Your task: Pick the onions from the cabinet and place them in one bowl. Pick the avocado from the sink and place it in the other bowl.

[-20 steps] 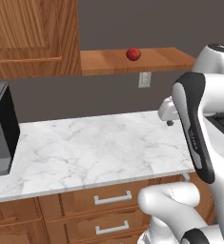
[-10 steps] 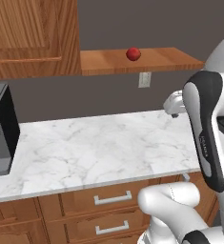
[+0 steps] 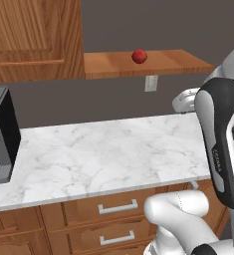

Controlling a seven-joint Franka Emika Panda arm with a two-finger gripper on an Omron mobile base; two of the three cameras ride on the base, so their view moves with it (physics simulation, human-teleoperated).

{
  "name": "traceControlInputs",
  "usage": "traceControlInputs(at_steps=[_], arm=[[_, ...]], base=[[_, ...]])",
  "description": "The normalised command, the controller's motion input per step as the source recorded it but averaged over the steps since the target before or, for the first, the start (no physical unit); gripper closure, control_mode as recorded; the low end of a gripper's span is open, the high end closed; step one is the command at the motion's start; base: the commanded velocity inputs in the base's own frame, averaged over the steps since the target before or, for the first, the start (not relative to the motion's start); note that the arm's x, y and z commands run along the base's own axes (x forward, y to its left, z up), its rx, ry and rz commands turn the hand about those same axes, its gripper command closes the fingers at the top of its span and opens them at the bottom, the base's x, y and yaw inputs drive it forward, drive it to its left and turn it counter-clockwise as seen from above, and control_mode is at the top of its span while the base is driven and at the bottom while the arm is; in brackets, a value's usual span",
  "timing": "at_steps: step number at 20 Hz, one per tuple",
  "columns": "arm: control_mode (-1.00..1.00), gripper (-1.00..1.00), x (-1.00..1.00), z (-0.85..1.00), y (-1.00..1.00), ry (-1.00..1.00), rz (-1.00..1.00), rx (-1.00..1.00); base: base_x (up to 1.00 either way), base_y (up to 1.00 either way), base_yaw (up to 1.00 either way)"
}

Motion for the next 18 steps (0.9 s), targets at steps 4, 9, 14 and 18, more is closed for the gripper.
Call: traceControlInputs(at_steps=[4, 9, 14, 18], arm=[[-1.0, -1.0, 0.13, 0.29, 0.0, -0.16, 0.0, 0.0], [-1.0, -1.0, 0.24, 0.32, 0.0, -0.16, 0.0, 0.0], [-1.0, -1.0, 0.48, 0.33, 0.0, -0.08, -0.01, 0.0], [-1.0, -1.0, 0.55, 0.23, 0.01, -0.02, -0.02, 0.0]], base=[[0.0, 0.0, 0.0], [0.0, 0.0, 0.0], [0.0, 0.0, 0.0], [0.0, 0.0, 0.0]])
